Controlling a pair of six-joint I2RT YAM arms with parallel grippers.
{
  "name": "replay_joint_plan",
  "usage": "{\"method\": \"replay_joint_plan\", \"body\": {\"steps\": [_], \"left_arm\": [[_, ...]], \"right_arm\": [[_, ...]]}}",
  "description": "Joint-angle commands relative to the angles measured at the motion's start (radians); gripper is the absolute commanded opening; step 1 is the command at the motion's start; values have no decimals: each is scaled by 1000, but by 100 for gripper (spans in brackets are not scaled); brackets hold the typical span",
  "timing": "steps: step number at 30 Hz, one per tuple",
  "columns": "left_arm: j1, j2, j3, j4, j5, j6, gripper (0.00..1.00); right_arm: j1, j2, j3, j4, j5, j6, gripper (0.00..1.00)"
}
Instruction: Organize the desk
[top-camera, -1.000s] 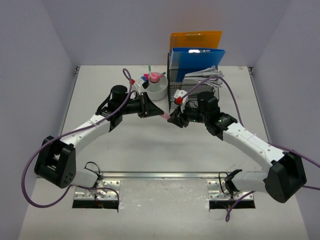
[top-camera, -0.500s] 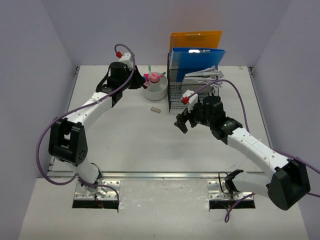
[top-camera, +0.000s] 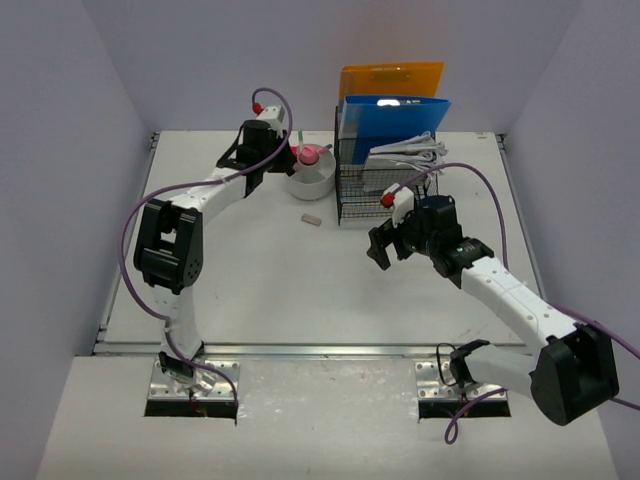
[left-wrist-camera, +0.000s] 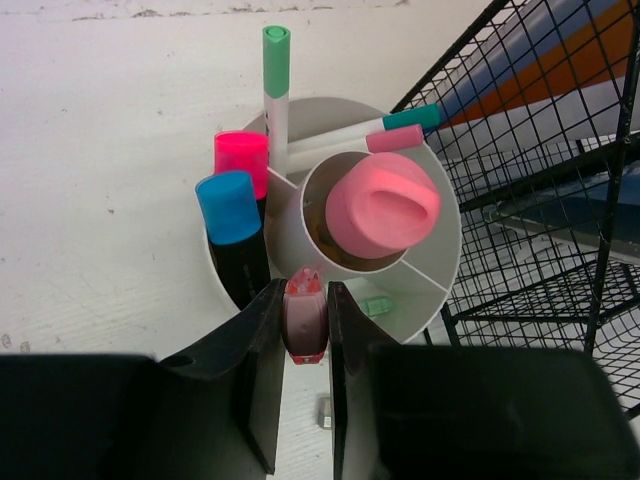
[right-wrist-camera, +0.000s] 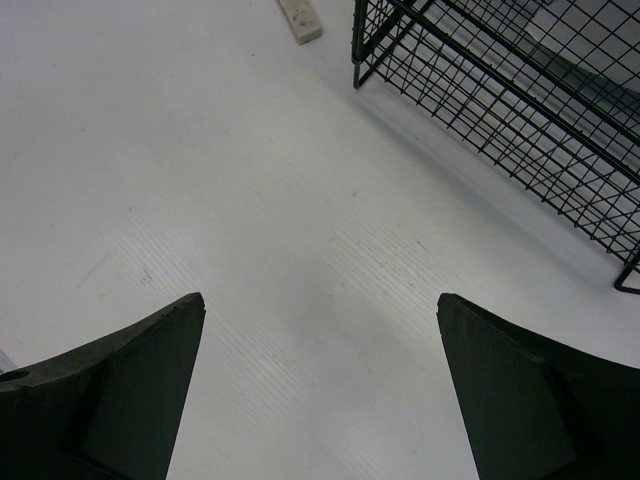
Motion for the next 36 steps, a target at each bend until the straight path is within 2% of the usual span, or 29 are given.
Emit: {"method": "replay_joint_plan", "body": {"steps": [1,8,11,12,17,20,22,25,28,31,32,34,36], "left_arm": [[-26,2,33,51,36,-4,0],[-37,-31,-31,100,29,-13,0],[-50,-15,-16,74,33,5,2],[-53,-7,-10,64,34,8,5],[-53,13,8,52,38,22,47],[-53,5,27,26,55,70,65],[-51,-11,36,9,74,114,71],[-43,-59,23,-29,166,267,71],[-33,-147,-44,-44,418,534,70],[-32,-205,-93,-115,599,771,69],[-31,-203,-88,-162,628,815,68],[-32,-185,-65,-297,683,1051,66],[-32,-150,-40,-414,698,1171,65]], "right_arm": [[-6,-7,12,20,-13,17,99],[-9,3,6,27,-20,13,99],[-10,6,5,29,-28,16,99],[-10,7,6,29,-30,18,99],[-10,7,17,20,-27,16,99],[-10,6,18,11,-25,12,99],[-10,3,12,11,-25,12,99],[-10,-1,9,12,-31,10,99],[-10,-6,4,9,-33,-1,99],[-10,-10,-3,9,-33,-15,99],[-11,-10,-4,10,-33,-16,99],[-13,-11,-7,11,-35,-19,99],[-14,-12,-9,12,-37,-19,99]]}}
